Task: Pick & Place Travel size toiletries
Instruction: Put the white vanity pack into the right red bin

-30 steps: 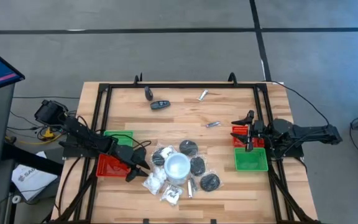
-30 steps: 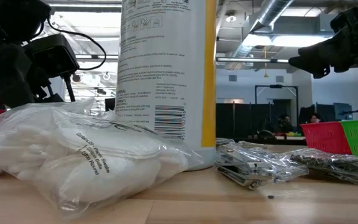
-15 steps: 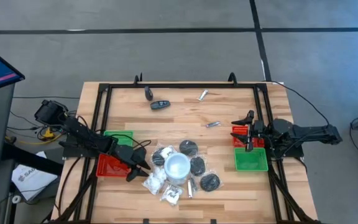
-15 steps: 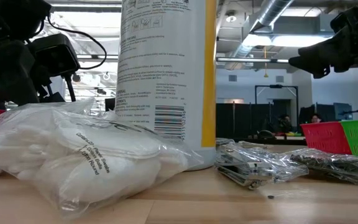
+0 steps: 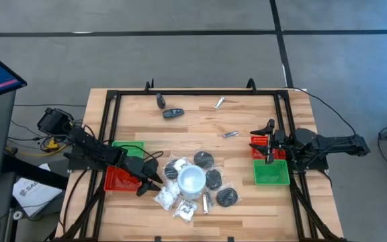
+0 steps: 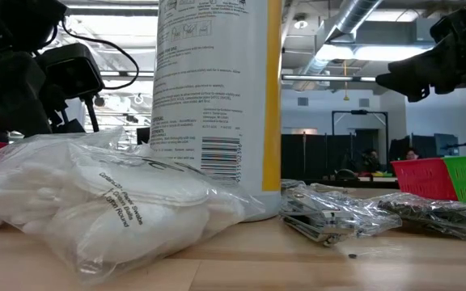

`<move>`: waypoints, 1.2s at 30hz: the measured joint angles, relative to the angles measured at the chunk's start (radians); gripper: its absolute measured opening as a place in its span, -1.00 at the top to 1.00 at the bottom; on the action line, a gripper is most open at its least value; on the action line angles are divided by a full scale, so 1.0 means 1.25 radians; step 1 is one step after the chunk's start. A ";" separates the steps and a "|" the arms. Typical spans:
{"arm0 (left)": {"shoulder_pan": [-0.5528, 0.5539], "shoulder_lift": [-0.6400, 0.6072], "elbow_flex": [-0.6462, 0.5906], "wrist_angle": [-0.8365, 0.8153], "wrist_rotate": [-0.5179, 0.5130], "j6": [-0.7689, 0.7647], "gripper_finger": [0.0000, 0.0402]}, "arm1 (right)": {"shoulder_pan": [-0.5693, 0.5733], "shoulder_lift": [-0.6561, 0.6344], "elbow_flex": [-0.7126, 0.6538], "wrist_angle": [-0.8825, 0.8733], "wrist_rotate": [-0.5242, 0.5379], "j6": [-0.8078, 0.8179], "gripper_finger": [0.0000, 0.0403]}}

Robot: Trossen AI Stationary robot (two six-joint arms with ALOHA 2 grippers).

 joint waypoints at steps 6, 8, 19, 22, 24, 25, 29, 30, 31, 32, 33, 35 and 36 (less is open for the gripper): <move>-0.001 0.000 0.000 0.001 0.000 -0.001 0.03 | 0.000 0.000 0.000 0.000 0.000 0.000 -0.19; -0.006 0.000 0.000 0.001 -0.002 -0.002 0.03 | 0.000 0.000 0.000 0.000 0.000 0.000 -0.19; -0.020 0.045 0.002 0.044 -0.036 -0.006 0.03 | 0.000 0.000 0.000 0.000 0.000 0.000 -0.19; -0.020 0.100 0.020 0.051 -0.004 -0.020 0.03 | 0.000 0.000 0.000 0.000 0.000 0.000 -0.19; -0.020 0.127 0.033 0.052 0.014 -0.021 0.03 | 0.000 0.000 0.000 0.000 0.000 0.000 -0.19; -0.020 0.137 0.040 0.055 0.018 -0.021 0.03 | 0.000 0.000 0.000 0.001 0.000 0.000 -0.19; -0.019 0.147 0.057 0.060 0.033 -0.021 0.03 | 0.000 0.000 0.000 0.001 0.000 0.000 -0.19; -0.019 0.147 0.060 0.062 0.044 -0.021 0.04 | 0.000 0.000 0.000 0.001 0.000 0.000 -0.19; -0.019 0.147 0.063 0.064 0.053 -0.021 0.07 | 0.000 0.000 0.000 0.000 0.000 0.000 -0.19; -0.019 0.146 0.064 0.065 0.065 -0.021 0.10 | 0.000 0.000 0.000 0.001 0.000 0.000 -0.19; -0.019 0.146 0.064 0.065 0.074 -0.021 0.15 | 0.000 0.000 0.000 0.000 0.000 0.000 -0.19; -0.020 0.146 0.064 0.065 0.084 -0.019 0.28 | 0.000 0.000 0.000 0.000 0.000 0.000 -0.19; -0.020 0.146 0.064 0.065 0.084 -0.010 0.36 | 0.000 0.000 0.000 0.000 0.000 0.000 -0.19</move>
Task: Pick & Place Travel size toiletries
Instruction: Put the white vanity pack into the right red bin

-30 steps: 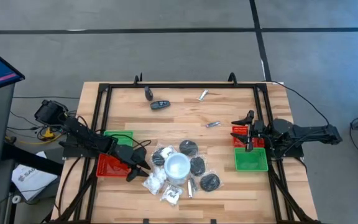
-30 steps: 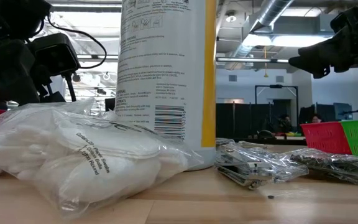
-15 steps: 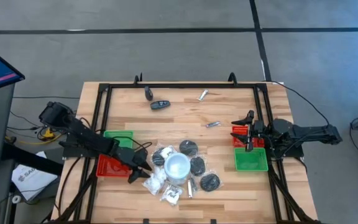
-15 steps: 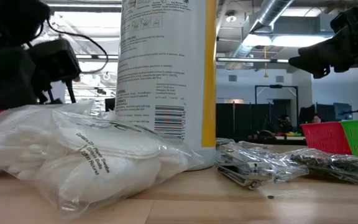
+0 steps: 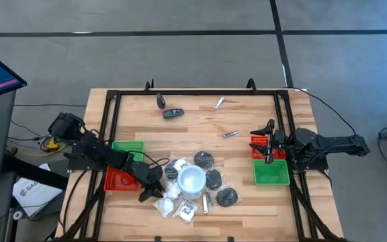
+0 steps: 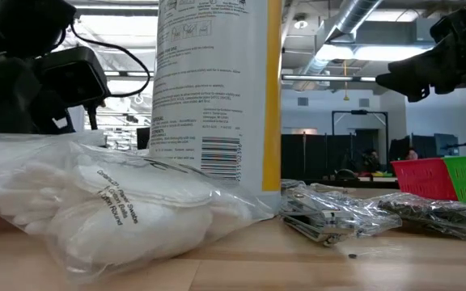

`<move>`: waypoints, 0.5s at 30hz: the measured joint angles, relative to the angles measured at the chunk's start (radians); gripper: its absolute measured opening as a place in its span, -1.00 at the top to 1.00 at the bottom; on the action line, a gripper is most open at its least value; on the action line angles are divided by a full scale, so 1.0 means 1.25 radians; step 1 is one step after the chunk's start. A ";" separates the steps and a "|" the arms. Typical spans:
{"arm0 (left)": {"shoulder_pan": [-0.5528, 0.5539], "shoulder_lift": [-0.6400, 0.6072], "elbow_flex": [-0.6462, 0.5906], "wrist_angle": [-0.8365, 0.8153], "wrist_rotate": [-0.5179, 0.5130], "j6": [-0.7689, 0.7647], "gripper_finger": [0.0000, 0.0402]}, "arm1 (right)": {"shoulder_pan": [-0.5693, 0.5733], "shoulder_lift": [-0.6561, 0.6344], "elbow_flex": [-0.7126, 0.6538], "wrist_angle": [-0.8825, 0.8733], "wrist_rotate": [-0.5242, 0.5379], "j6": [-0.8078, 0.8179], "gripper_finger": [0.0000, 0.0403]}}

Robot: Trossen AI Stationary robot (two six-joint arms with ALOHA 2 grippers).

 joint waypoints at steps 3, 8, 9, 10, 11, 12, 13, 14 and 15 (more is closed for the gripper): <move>0.000 0.000 0.000 0.000 0.000 0.036 0.66 | 0.000 0.000 0.000 0.000 0.000 0.000 -0.19; 0.000 0.000 0.000 0.002 -0.001 0.069 0.96 | 0.000 0.000 0.000 -0.001 0.000 0.000 -0.19; 0.000 0.000 0.000 0.003 -0.001 0.069 0.98 | 0.000 0.000 0.000 -0.001 0.000 0.000 -0.19; 0.000 0.000 0.000 0.003 -0.001 0.069 0.99 | 0.000 0.000 0.000 -0.001 0.000 0.000 -0.19; 0.000 0.000 0.000 0.003 -0.001 0.069 0.99 | 0.000 0.000 0.000 -0.001 0.000 0.000 -0.19; 0.000 0.000 0.000 0.003 0.000 0.069 0.99 | 0.000 0.000 0.000 -0.001 0.000 0.000 -0.19; 0.000 0.000 0.000 0.003 0.000 0.069 1.00 | 0.000 0.000 0.000 -0.001 0.000 0.000 -0.19; 0.000 0.000 0.000 0.003 0.000 0.069 1.00 | 0.000 0.000 0.000 -0.001 0.000 0.000 -0.19; 0.000 0.000 0.000 0.003 0.000 0.068 1.00 | 0.000 0.000 0.000 -0.001 0.000 0.000 -0.19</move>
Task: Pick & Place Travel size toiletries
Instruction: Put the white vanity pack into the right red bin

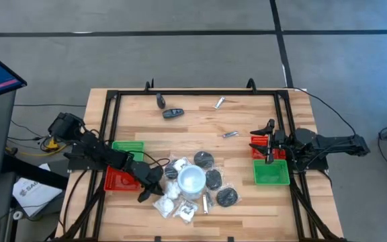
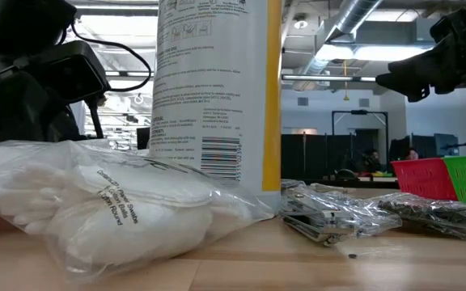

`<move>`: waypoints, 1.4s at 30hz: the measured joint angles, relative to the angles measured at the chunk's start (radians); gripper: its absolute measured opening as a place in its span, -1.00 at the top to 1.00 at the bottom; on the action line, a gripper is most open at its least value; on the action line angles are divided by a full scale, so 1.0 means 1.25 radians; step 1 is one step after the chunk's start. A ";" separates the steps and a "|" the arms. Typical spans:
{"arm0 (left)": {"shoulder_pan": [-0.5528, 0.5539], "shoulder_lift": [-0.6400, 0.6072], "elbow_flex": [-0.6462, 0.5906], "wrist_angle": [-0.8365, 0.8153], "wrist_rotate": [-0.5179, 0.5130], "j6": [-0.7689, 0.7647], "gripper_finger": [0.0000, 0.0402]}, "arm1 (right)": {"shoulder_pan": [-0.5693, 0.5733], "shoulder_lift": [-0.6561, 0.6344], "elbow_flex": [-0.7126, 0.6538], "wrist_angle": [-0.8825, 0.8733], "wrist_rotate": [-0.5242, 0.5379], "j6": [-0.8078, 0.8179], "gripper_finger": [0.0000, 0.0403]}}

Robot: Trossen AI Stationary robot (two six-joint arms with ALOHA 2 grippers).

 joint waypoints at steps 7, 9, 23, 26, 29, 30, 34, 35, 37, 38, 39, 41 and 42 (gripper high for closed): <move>0.000 -0.030 -0.001 0.005 0.021 -0.002 1.00 | 0.000 0.000 0.000 0.000 0.000 0.000 -0.19; 0.000 -0.058 -0.001 0.003 0.020 0.001 1.00 | 0.000 0.000 0.000 0.000 0.000 0.000 -0.19; 0.000 -0.280 -0.001 0.000 -0.043 0.107 1.00 | 0.000 0.000 0.000 0.000 0.000 0.131 -0.19; 0.000 -0.314 -0.001 0.000 -0.075 0.111 1.00 | -0.001 0.000 0.000 0.001 0.000 0.128 -0.19; 0.000 -0.346 -0.001 0.000 -0.098 0.115 1.00 | -0.001 0.000 0.000 0.001 0.000 0.126 -0.19; 0.000 -0.357 -0.001 0.000 -0.105 0.119 1.00 | -0.001 0.000 0.000 0.001 0.000 0.126 -0.19; 0.000 -0.403 -0.001 0.000 -0.141 0.151 1.00 | -0.001 0.000 0.000 0.004 0.011 0.126 -0.19; 0.000 -0.416 -0.001 0.001 -0.150 0.158 1.00 | -0.001 0.000 0.000 0.006 0.018 0.126 -0.19; 0.000 -0.439 -0.001 0.003 -0.172 0.178 1.00 | -0.001 0.000 0.000 0.010 0.029 0.126 -0.19; 0.000 -0.451 -0.001 0.003 -0.188 0.189 1.00 | -0.001 0.000 0.000 0.016 0.034 0.126 -0.19; 0.000 -0.464 -0.001 0.003 -0.205 0.197 1.00 | -0.001 0.000 0.000 0.026 0.037 0.126 -0.19; 0.003 -0.490 0.000 0.005 -0.237 0.213 1.00 | -0.001 0.001 0.000 0.038 0.043 0.126 -0.19; 0.007 -0.499 0.003 0.005 -0.251 0.219 1.00 | -0.001 0.001 0.000 0.042 0.044 0.126 -0.19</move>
